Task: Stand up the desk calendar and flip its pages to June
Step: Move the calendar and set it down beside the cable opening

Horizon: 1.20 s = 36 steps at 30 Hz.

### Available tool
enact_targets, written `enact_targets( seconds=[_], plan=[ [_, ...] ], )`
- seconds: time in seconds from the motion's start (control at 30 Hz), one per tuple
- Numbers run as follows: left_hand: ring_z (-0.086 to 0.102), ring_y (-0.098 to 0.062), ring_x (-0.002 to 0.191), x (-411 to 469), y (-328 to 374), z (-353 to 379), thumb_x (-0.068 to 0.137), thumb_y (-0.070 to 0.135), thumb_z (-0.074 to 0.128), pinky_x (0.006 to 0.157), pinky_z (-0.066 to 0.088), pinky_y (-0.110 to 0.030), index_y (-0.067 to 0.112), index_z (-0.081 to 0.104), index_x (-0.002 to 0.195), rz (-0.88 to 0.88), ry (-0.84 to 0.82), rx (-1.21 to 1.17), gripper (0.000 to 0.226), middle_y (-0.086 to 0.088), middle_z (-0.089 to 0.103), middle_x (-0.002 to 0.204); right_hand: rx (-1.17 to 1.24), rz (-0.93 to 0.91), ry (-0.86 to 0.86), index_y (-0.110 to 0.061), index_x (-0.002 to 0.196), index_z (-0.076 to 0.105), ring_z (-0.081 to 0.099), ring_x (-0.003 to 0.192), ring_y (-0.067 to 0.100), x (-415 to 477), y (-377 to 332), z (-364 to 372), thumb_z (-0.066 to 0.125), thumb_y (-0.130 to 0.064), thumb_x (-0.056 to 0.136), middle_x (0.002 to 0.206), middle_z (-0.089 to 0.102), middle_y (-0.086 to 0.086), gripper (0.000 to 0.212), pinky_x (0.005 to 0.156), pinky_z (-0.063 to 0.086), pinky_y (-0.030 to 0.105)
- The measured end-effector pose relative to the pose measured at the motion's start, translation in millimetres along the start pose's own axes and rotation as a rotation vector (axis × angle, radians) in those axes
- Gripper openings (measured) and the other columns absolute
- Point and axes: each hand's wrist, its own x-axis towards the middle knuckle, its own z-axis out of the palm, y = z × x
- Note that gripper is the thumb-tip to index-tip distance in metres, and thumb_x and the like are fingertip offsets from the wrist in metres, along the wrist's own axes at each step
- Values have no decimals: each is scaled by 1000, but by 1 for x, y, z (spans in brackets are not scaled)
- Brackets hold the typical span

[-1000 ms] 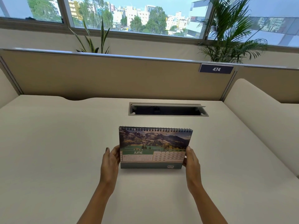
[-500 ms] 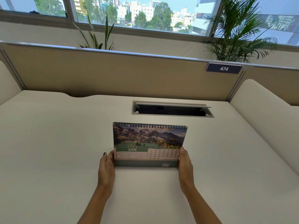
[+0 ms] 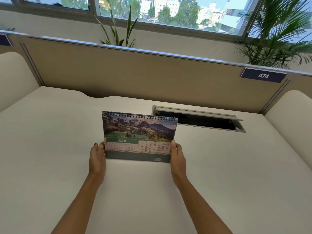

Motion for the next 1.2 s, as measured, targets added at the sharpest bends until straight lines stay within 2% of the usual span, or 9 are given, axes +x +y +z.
enact_targets(
  seconds=[0.13, 0.3, 0.47, 0.6, 0.8, 1.0, 1.07, 1.13, 1.2],
  plan=[
    [44, -19, 124, 32, 12, -4, 100, 36, 14, 114, 26, -33, 7, 42, 138, 16, 34, -4, 56, -10, 52, 133, 16, 10, -24, -23, 121, 48, 63, 102, 21, 26, -10, 27, 27, -51, 96, 117, 64, 4, 43, 77, 54, 23],
    [44, -15, 120, 71, 23, -5, 100, 35, 13, 111, 28, -30, 10, 42, 137, 24, 77, 5, 54, -5, 53, 128, 24, 18, -44, -23, 121, 47, 62, 103, 21, 60, -20, 55, 27, -50, 97, 118, 63, 3, 41, 76, 53, 23],
    [49, -11, 106, 109, 32, -2, 99, 28, 16, 96, 35, -25, 18, 50, 112, 50, 108, -9, 38, 5, 59, 103, 53, 31, -41, -24, 116, 49, 59, 104, 20, 93, -27, 81, 28, -49, 97, 114, 60, 0, 37, 84, 51, 28],
    [47, -16, 110, 142, 34, -1, 98, 22, 20, 96, 38, -26, 11, 44, 113, 97, 133, 5, 30, -2, 57, 110, 87, 17, -35, -27, 115, 51, 57, 103, 17, 118, -30, 96, 28, -49, 98, 111, 60, -2, 36, 80, 49, 22],
    [49, -15, 112, 191, 40, 2, 96, 24, 18, 101, 39, -27, 11, 46, 116, 116, 129, 16, 36, -5, 56, 118, 89, 25, -16, -19, 123, 50, 57, 105, 18, 155, -29, 116, 31, -49, 97, 116, 61, 2, 44, 84, 51, 24],
    [50, -13, 110, 210, 44, 6, 98, 26, 14, 93, 38, -24, 15, 48, 115, 96, 103, -1, 39, 2, 60, 107, 61, 36, -13, -20, 123, 52, 56, 115, 23, 171, -27, 127, 33, -46, 98, 123, 61, 6, 41, 100, 49, 39],
    [54, -16, 110, 208, 44, 6, 97, 23, 17, 95, 43, -26, 14, 51, 114, 138, 125, -51, 40, -1, 61, 109, 55, -1, -8, -22, 121, 52, 56, 114, 21, 169, -23, 125, 38, -41, 98, 123, 60, 6, 33, 99, 50, 36],
    [55, -17, 113, 200, 43, 6, 97, 20, 20, 99, 44, -27, 14, 54, 113, 210, 180, -104, 37, -3, 61, 113, 50, -68, 9, -20, 120, 53, 57, 110, 16, 162, -19, 121, 47, -34, 96, 122, 60, 3, 28, 90, 51, 22],
    [50, -16, 122, 188, 37, 5, 98, 20, 23, 106, 38, -26, 16, 53, 114, 276, 243, -79, 35, -4, 58, 122, 8, -147, 49, -16, 119, 53, 57, 105, 11, 153, -15, 117, 55, -24, 93, 120, 59, 2, 27, 84, 48, 12]
  ],
)
